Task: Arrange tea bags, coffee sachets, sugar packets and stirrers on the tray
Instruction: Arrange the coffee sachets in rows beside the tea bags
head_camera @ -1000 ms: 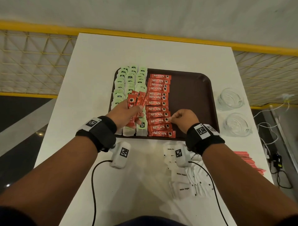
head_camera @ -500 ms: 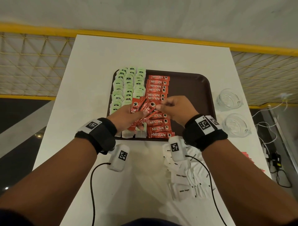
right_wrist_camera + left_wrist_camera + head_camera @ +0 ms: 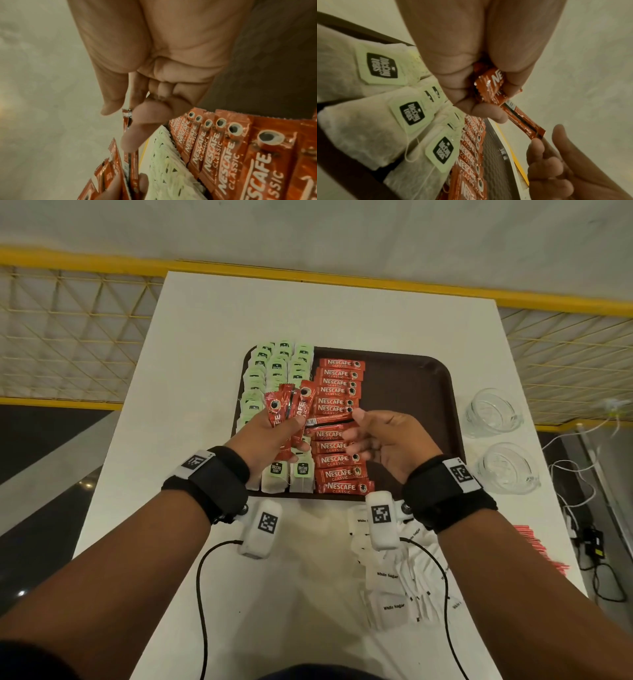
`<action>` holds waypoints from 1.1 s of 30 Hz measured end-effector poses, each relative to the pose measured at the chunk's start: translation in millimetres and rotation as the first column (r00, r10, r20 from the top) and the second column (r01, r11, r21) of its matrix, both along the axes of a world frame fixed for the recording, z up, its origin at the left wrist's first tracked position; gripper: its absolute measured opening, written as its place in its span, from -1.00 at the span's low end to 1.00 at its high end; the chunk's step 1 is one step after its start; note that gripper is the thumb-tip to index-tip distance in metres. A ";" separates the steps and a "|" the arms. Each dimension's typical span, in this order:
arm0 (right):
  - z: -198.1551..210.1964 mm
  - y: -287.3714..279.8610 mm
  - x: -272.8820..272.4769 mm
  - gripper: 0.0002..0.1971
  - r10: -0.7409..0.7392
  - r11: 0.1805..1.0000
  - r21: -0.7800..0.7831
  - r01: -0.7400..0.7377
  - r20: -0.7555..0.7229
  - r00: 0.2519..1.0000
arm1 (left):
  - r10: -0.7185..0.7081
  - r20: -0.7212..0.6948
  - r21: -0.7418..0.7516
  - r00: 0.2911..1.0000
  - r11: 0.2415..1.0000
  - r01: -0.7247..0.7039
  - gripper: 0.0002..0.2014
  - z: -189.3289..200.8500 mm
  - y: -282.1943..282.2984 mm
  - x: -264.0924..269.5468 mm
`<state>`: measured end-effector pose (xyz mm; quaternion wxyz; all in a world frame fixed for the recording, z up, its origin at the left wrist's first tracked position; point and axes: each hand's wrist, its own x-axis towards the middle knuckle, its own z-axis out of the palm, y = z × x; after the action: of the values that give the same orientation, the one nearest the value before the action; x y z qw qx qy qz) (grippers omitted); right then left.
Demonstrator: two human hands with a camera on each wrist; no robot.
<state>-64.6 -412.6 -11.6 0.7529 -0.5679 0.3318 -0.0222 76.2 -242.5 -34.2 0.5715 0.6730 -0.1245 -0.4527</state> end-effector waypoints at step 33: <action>-50.0 -26.5 18.6 -0.81 0.040 0.778 -0.549 -0.306 -0.443 0.896 | -0.013 0.238 0.074 0.971 0.997 -0.005 -0.71 -13.7 9.7 10.4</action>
<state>-46.0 -439.1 -61.6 0.4439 -0.7987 0.4014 0.0623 86.5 -232.8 -47.9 0.5261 0.7430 -0.1769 -0.3741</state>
